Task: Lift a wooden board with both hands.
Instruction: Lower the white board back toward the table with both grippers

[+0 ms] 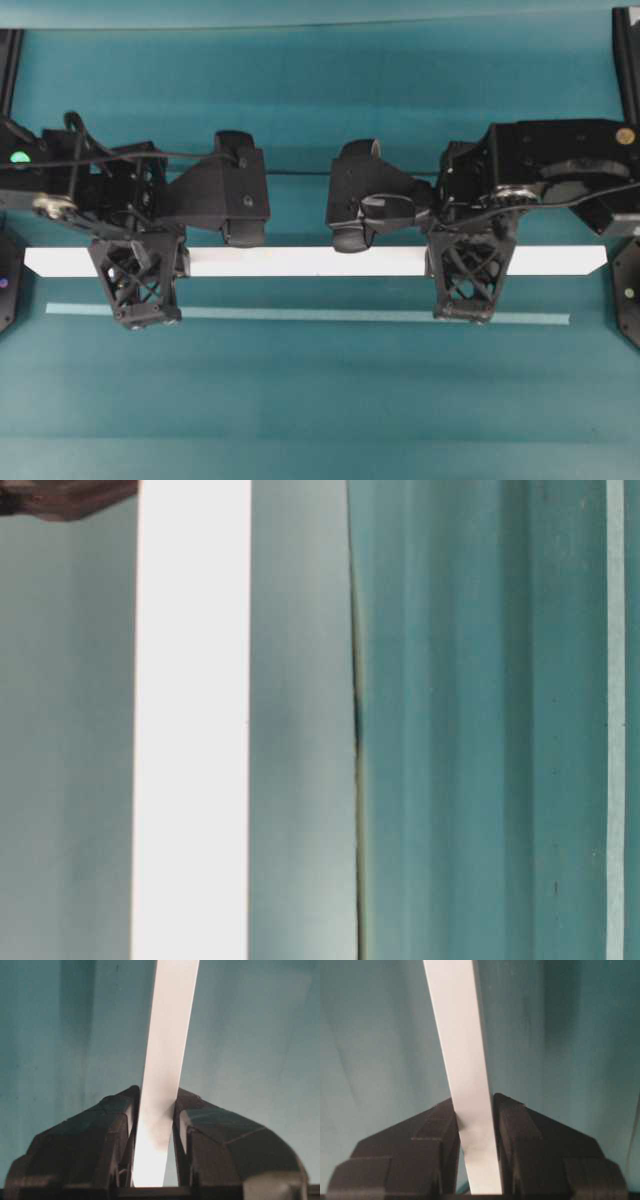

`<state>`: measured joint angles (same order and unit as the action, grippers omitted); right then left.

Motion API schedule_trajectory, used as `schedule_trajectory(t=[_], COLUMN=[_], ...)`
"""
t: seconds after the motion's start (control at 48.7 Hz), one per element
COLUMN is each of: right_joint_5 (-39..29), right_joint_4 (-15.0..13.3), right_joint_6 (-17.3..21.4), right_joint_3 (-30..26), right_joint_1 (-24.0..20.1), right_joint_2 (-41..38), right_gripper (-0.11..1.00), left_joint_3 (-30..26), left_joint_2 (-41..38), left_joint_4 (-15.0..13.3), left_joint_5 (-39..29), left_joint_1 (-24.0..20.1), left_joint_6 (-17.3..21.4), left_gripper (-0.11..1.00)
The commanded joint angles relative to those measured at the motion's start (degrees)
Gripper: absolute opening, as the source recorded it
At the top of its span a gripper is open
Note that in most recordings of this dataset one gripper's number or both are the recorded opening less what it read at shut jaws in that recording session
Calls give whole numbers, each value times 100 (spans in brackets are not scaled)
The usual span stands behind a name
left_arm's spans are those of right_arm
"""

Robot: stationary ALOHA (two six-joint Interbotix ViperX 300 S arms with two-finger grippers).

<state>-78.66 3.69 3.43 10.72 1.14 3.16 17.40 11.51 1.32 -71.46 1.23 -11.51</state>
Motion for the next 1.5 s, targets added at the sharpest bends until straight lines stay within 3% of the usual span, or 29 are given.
schedule_trajectory(t=[0.0, 0.637, 1.479], right_joint_5=[185, 1573, 2646], right_joint_4=[-26, -18, 158], right_joint_6=[-88, -211, -237], right_joint_3=[79, 984, 1494], right_joint_1=[9, -44, -246], right_joint_2=[-70, -545, -1160], right_gripper=[21, 21, 21], left_joint_3=[79, 1169, 1767], left_joint_2=[53, -501, -1081], left_joint_4=[35, 44, 44], left_joint_5=[132, 1644, 2909], left_joint_1=[-53, -79, -149], left_joint_6=[-53, 0, 0], left_gripper=[17, 17, 17])
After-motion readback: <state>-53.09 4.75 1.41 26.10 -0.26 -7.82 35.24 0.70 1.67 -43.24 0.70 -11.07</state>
